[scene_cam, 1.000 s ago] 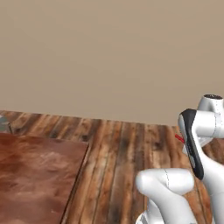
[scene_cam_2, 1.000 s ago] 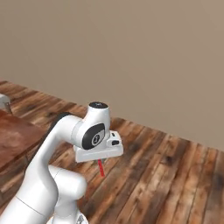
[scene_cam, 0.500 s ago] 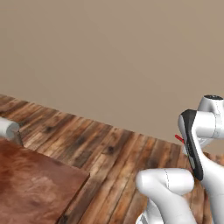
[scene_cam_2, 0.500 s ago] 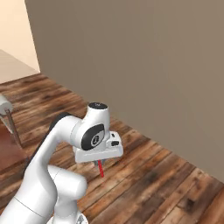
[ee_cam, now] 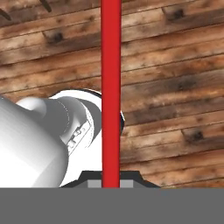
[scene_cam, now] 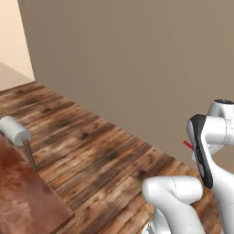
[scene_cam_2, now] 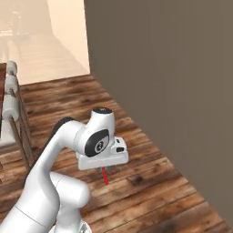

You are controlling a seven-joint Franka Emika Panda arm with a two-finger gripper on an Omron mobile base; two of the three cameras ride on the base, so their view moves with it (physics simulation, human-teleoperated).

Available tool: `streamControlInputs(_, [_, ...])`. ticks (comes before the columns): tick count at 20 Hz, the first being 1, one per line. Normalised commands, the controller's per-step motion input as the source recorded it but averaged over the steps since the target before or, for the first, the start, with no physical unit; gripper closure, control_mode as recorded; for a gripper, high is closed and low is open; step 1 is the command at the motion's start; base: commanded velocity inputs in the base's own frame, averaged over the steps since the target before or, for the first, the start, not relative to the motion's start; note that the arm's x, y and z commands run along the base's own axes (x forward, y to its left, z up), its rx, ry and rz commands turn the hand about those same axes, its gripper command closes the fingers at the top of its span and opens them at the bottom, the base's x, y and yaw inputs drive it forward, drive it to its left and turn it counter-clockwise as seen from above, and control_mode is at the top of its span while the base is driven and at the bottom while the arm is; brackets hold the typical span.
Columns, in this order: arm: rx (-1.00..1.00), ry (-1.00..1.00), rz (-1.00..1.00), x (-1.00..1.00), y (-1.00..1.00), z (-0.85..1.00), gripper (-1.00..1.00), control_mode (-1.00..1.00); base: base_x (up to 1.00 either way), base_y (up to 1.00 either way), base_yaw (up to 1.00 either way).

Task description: Take a straw from the drawer in front and place it inside the glass cup on the dining counter.

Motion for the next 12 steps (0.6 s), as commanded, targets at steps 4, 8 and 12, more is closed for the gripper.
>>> streamControlInputs(4, [0.0,0.0,0.0,0.0,0.0,0.0,1.0,1.0,0.89,-0.38,0.58])
streamControlInputs(8, [0.0,0.0,0.0,0.0,0.0,0.0,1.0,1.0,0.83,-0.39,0.58])
streamControlInputs(12, [0.0,0.0,0.0,0.0,0.0,0.0,1.0,1.0,0.81,-0.4,0.58])
